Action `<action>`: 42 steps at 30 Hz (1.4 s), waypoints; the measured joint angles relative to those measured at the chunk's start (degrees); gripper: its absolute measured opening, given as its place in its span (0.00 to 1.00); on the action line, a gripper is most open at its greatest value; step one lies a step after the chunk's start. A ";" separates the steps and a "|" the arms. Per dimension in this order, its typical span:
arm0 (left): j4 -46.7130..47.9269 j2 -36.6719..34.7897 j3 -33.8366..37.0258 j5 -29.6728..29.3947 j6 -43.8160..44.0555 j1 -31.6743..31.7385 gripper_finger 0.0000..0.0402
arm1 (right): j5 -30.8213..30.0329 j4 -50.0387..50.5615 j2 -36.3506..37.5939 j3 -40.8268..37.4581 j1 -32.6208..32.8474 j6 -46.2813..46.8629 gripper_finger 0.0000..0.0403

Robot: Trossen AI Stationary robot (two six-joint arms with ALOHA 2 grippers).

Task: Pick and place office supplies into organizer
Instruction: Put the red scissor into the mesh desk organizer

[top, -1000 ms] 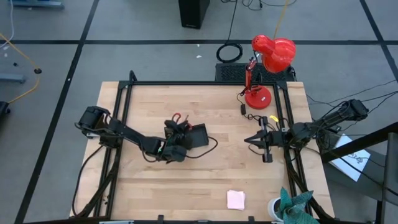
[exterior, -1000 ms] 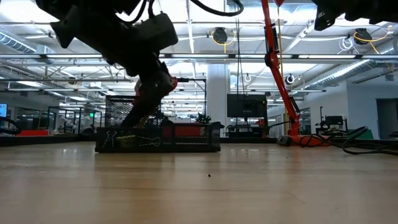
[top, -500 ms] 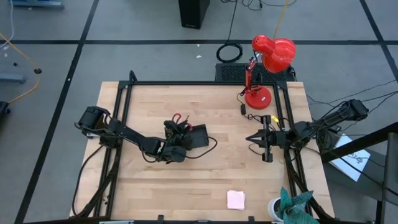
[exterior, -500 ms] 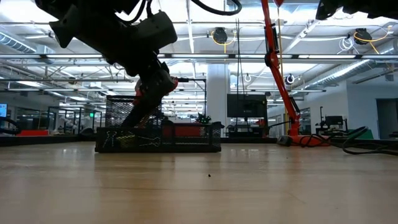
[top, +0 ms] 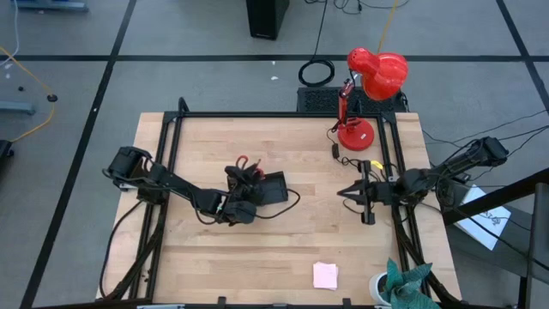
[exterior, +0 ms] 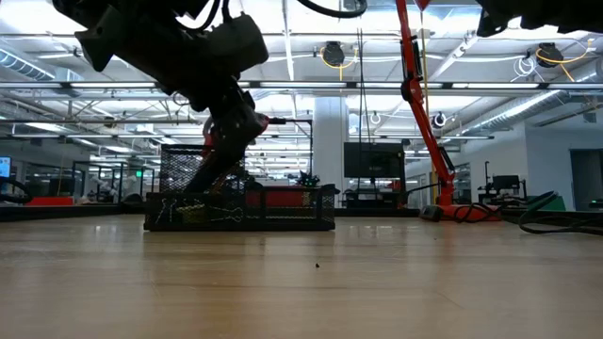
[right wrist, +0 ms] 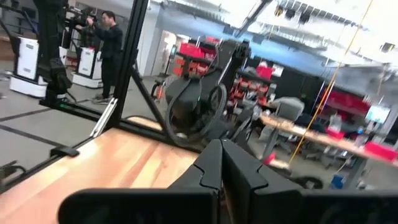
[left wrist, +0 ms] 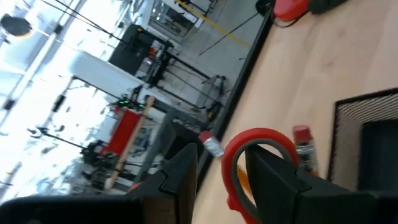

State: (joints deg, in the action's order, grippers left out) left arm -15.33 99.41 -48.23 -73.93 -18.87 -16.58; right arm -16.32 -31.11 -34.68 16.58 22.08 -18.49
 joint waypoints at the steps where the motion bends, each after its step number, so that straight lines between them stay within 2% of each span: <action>1: -0.11 -0.26 0.00 -0.53 -1.53 0.01 0.35 | 0.00 0.67 -0.02 0.00 0.00 1.27 0.00; 6: -3.88 -2.32 0.00 -1.12 -7.83 -0.08 0.39 | -0.02 2.27 -0.02 0.00 0.00 6.21 0.00; 10: -6.00 -3.89 -0.10 0.18 -7.87 0.26 0.44 | -0.04 2.44 -0.02 0.00 0.01 10.17 0.00; 13: -5.81 -3.93 -0.09 -1.03 -7.70 0.78 0.46 | -0.06 3.05 -0.02 0.00 0.01 11.99 0.00; 18: -4.72 -3.96 -0.09 0.50 -7.76 0.25 0.38 | -0.07 3.96 -0.46 0.00 0.12 14.99 0.00; 23: 2.29 -3.99 -0.09 4.20 -4.52 -0.10 0.27 | -0.08 4.04 -1.81 0.00 0.12 15.88 0.00; 26: 8.20 -3.99 -0.08 8.02 -4.07 -0.40 0.24 | -0.09 4.00 -2.35 0.00 0.13 15.82 0.00; 29: 10.73 -3.99 -0.07 8.33 -2.61 -0.44 0.23 | -0.09 4.02 -2.69 0.00 0.14 15.70 0.00; 37: 9.34 -3.99 -0.07 6.30 -1.06 -1.09 0.23 | -0.13 3.52 -2.71 0.00 0.14 14.77 0.00; 42: -1.28 -3.99 -0.07 4.32 -13.27 -3.23 0.23 | -0.11 3.53 -2.71 0.00 0.14 14.38 0.00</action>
State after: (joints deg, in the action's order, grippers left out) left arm -16.61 95.42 -48.29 -69.61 -32.14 -19.81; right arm -16.43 -27.58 -37.39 16.58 22.22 -4.11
